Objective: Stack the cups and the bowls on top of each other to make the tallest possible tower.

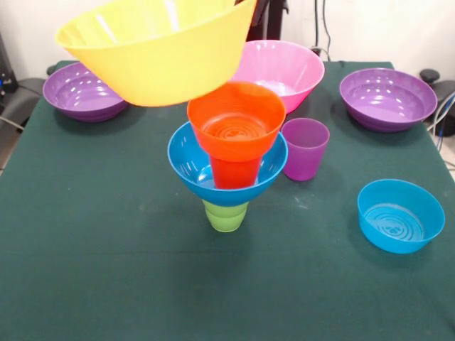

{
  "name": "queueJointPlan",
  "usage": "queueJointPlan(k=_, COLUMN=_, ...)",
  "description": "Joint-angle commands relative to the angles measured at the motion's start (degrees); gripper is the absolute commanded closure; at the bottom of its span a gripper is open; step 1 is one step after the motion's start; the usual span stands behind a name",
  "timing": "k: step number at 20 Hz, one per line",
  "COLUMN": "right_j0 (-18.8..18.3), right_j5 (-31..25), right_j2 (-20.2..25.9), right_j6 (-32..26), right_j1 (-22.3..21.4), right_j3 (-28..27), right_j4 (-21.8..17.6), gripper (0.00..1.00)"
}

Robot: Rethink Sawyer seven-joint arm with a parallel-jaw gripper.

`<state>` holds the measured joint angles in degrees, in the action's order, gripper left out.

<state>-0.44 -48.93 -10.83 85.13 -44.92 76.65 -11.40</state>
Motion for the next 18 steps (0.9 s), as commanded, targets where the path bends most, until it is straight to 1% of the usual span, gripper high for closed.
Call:
queueJointPlan(k=1, right_j0=1.4, right_j5=-0.4, right_j2=6.9, right_j6=-13.0, right_j1=0.0, right_j3=1.6, right_j4=-8.3, gripper=1.0)
queueJointPlan(k=5, right_j0=3.1, right_j5=-1.3, right_j2=5.4, right_j6=-11.0, right_j1=0.6, right_j3=-0.3, right_j4=-12.6, gripper=1.0)
queueJointPlan(k=6, right_j0=3.3, right_j5=-1.2, right_j2=5.3, right_j6=-10.5, right_j1=0.8, right_j3=-0.4, right_j4=-13.1, gripper=1.0)
queueJointPlan(k=12, right_j0=5.9, right_j5=-3.9, right_j2=3.5, right_j6=-6.9, right_j1=4.4, right_j3=-3.7, right_j4=-18.0, gripper=1.0)
queueJointPlan(k=13, right_j0=6.6, right_j5=-4.1, right_j2=3.0, right_j6=-5.6, right_j1=5.4, right_j3=-4.5, right_j4=-19.0, gripper=1.0)
queueJointPlan(k=18, right_j0=7.7, right_j5=-3.1, right_j2=2.3, right_j6=-1.7, right_j1=7.4, right_j3=-5.4, right_j4=-20.4, gripper=1.0)
